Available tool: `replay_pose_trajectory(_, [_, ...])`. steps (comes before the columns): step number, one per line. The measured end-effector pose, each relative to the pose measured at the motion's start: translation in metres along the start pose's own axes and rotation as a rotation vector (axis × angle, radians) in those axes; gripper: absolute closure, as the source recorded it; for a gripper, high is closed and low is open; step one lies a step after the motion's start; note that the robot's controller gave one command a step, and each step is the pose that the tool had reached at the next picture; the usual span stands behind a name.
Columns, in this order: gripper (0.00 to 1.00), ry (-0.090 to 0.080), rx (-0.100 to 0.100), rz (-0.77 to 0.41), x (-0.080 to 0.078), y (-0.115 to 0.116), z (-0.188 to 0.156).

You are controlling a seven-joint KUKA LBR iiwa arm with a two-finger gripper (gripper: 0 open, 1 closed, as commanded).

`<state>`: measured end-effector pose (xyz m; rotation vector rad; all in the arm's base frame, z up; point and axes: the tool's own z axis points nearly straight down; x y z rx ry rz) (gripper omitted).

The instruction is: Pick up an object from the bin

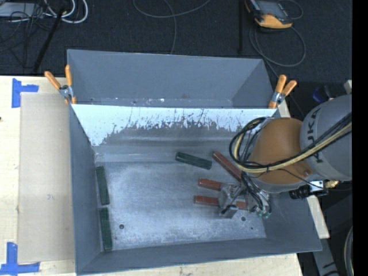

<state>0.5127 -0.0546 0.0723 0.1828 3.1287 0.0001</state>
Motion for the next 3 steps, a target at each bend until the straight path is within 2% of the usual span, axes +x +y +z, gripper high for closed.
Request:
replay_pose_trajectory(1, [0.00, 0.007, 0.000, 0.001, 0.003, 0.000, 0.003])
replay_pose_trajectory(2, [1.00, 0.008, 0.000, 0.001, 0.003, 0.000, 0.003])
replay_pose_trajectory(3, [1.00, -0.001, 0.000, 0.022, 0.004, -0.010, -0.158])
